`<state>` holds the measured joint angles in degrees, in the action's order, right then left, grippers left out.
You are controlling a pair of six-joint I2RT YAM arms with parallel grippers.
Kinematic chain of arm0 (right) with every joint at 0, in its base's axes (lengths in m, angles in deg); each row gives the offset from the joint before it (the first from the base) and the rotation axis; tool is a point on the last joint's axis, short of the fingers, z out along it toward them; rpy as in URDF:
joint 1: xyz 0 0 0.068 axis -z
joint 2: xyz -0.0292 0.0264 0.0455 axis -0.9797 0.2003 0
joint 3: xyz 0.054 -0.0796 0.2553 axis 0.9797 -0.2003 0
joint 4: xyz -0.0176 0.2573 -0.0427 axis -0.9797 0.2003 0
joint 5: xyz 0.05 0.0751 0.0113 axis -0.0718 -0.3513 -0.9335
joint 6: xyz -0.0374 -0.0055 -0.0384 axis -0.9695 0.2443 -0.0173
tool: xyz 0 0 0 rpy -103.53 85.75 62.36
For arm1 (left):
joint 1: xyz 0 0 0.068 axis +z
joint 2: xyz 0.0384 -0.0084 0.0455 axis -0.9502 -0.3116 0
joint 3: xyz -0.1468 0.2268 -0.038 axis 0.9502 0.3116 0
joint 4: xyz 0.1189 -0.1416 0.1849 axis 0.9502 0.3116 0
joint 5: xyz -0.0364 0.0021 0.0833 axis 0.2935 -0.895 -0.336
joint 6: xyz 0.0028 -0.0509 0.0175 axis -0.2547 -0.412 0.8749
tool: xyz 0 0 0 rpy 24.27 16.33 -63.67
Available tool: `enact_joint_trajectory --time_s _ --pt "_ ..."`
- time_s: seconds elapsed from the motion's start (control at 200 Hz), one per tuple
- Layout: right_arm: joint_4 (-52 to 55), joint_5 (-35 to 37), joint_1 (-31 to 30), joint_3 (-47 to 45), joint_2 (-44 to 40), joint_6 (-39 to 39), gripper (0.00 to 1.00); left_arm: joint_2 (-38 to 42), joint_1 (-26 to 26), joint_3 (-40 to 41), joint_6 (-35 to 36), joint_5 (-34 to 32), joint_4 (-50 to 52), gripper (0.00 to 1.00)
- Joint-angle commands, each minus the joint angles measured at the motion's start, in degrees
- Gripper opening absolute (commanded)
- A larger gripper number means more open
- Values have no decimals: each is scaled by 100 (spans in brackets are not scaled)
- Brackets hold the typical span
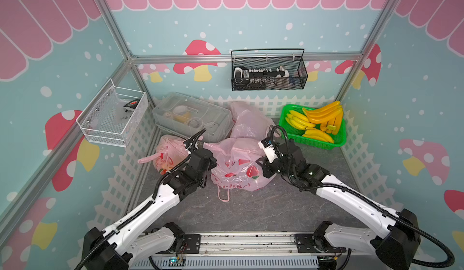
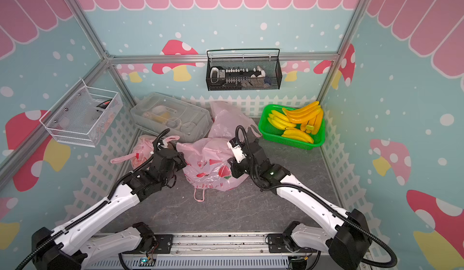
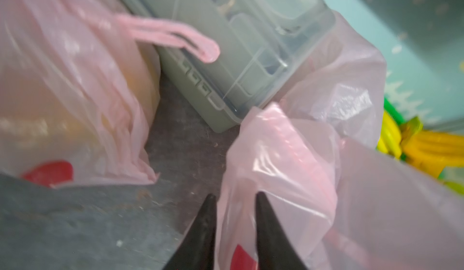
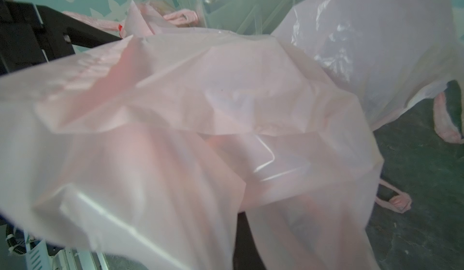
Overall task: Place the banana into a plastic bag & tie a knot
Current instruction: Pick up the plastic bag at the center of the board, then open the plastic bag at the center of the board.
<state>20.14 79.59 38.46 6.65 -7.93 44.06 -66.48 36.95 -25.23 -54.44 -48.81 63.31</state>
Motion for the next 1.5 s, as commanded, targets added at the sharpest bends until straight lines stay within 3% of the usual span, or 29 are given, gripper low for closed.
enact_joint_trajectory --time_s 0.0,0.075,0.185,0.275,0.375,0.595,0.836,1.046,1.146,1.211,1.496 --pt "1390 55 408 827 97 453 0 657 -20 -393 1666 -79 478 53" --pt "1925 -98 687 1241 280 684 0 1117 -512 -440 2519 -364 505 66" --pt "2280 -208 804 1653 521 875 0 1326 -2426 -479 3816 -1497 239 76" --pt "2281 -409 804 1858 676 1100 0 1079 -3488 -259 4551 -1938 -305 82" --pt "2181 -574 801 1980 701 1280 0 394 -4135 -179 5074 -2267 -846 88" --pt "2155 -694 799 2058 498 1554 0 -728 -4316 212 5906 -1690 -2630 97" --pt "2121 -772 786 2138 368 1850 0 -1801 -4346 66 6181 -1773 -3386 99" --pt "2085 -927 775 2176 393 1962 0 -2589 -4310 -121 6687 -3213 -4211 99" --pt "2145 -878 780 2170 402 1921 0 -2445 -4048 6 6464 -3303 -4320 94" --pt "2184 -832 778 2149 410 1894 0 -2256 -3810 94 6133 -3032 -4041 87" --pt "2128 -802 786 2056 566 1897 0 -1713 -3152 496 5517 -1802 -3657 21"
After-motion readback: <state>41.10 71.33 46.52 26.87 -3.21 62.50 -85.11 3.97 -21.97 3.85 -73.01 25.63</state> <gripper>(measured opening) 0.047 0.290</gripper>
